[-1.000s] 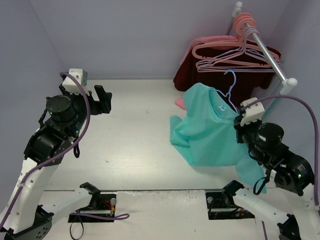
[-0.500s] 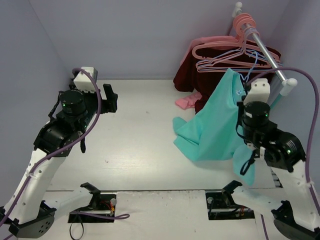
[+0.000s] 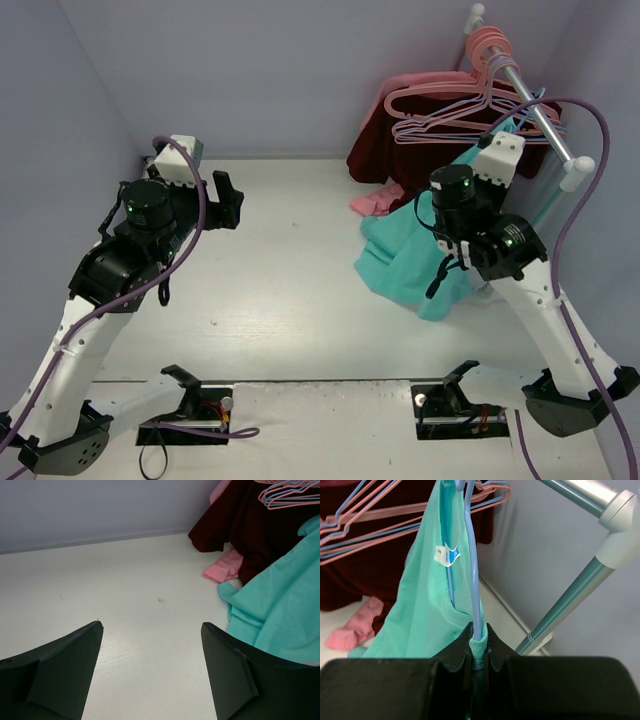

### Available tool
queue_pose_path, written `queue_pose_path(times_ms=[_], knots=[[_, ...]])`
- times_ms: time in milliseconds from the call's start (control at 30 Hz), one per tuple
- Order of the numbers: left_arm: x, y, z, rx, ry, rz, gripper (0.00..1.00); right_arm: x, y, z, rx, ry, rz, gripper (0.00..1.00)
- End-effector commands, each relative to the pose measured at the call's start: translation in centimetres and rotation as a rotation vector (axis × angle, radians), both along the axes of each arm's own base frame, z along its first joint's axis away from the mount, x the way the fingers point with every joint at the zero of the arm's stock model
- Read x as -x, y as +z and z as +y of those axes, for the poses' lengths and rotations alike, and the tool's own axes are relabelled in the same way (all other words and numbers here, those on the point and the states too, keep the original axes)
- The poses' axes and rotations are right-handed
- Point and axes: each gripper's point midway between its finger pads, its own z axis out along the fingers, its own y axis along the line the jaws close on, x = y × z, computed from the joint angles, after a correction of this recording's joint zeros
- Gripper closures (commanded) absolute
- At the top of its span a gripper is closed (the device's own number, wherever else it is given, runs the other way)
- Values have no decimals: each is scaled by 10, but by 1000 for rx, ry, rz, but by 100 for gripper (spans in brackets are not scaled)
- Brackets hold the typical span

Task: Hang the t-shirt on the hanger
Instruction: Place the hanger at the clothesline.

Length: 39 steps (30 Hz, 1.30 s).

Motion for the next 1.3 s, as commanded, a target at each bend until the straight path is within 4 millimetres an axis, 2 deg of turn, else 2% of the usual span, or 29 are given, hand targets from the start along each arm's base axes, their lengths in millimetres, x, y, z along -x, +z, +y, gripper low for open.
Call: queue_pose_path(times_ms=[0,133,200,467,633,933,1033,1167,1267], knots=[[8,22,0,39,-24,-55,25,-17,21,-12,-71,-206,-188,100],[14,22,4,40,-23,-63,25,-38,10,-18,-96,-255,-186,100],[18,23,6,43,-23,-68,25,-49,4,-28,-108,-299,-187,100],[28,21,18,24,-3,-84,25,-86,0,-59,-168,-339,-173,100],[30,19,18,23,-6,-85,25,-104,-17,-57,-194,-318,-146,100],[33,11,20,16,-5,-75,25,-136,-82,-36,-251,-290,-63,100],[34,10,23,2,3,-74,25,-146,-95,-30,-250,-277,-39,100],[35,10,25,-6,7,-78,25,-167,-99,-18,-226,-250,-14,99],[35,8,27,-11,12,-74,25,-174,-93,-13,-213,-231,-12,78]])
